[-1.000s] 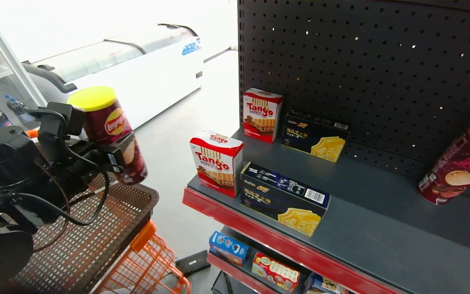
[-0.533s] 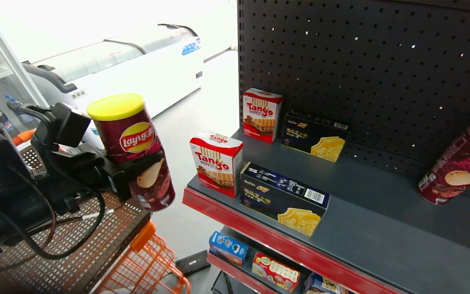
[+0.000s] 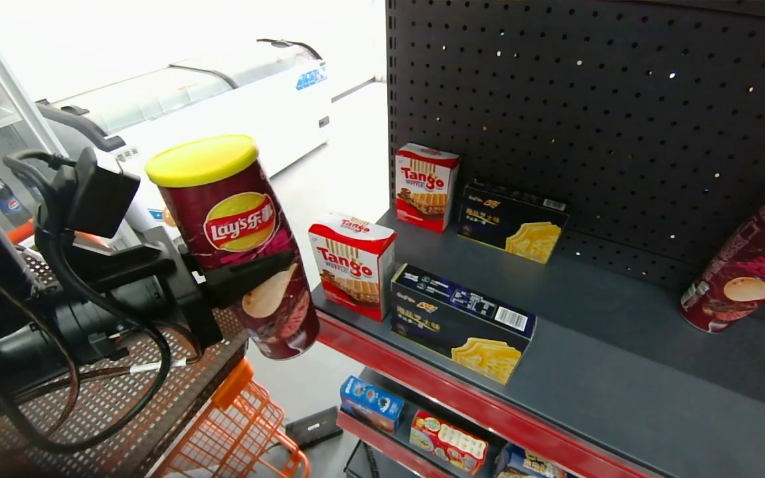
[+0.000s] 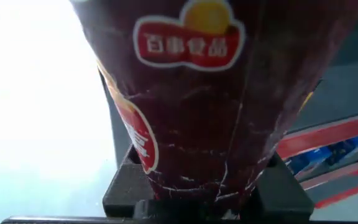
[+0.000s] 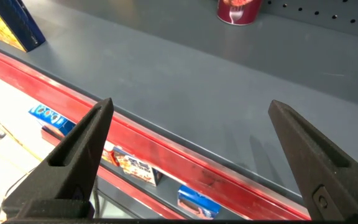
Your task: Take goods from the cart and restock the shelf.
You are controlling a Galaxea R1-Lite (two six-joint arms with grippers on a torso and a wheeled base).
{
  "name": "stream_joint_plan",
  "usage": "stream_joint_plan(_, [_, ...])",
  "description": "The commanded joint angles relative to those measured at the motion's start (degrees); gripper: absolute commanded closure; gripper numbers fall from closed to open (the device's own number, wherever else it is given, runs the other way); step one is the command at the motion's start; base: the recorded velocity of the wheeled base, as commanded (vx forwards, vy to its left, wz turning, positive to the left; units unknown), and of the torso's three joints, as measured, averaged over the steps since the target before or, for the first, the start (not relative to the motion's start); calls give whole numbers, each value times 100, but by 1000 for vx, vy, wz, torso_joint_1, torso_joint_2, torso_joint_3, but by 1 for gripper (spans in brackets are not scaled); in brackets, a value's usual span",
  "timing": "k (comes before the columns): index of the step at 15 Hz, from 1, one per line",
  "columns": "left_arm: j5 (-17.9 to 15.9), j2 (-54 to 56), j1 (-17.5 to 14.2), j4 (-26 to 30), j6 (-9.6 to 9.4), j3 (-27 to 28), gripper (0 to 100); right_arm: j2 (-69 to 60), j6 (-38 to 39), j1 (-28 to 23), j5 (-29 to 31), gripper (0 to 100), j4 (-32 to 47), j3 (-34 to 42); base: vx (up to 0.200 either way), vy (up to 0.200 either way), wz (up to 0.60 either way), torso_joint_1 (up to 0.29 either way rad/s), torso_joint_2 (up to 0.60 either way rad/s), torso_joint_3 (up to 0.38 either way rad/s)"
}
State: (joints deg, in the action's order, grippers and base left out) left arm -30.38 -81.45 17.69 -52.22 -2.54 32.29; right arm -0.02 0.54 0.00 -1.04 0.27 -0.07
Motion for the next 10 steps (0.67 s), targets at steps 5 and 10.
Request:
stream_joint_plan(5, [-399,-56,297,46,25,49,100,2,-1,0,-2,0,0,-1,0,0,0,0,0,0])
stream_joint_plan(10, [-680,-38,868,-25,104,14,100,2,-1,0,-2,0,0,7,0,0,0,0,0,0])
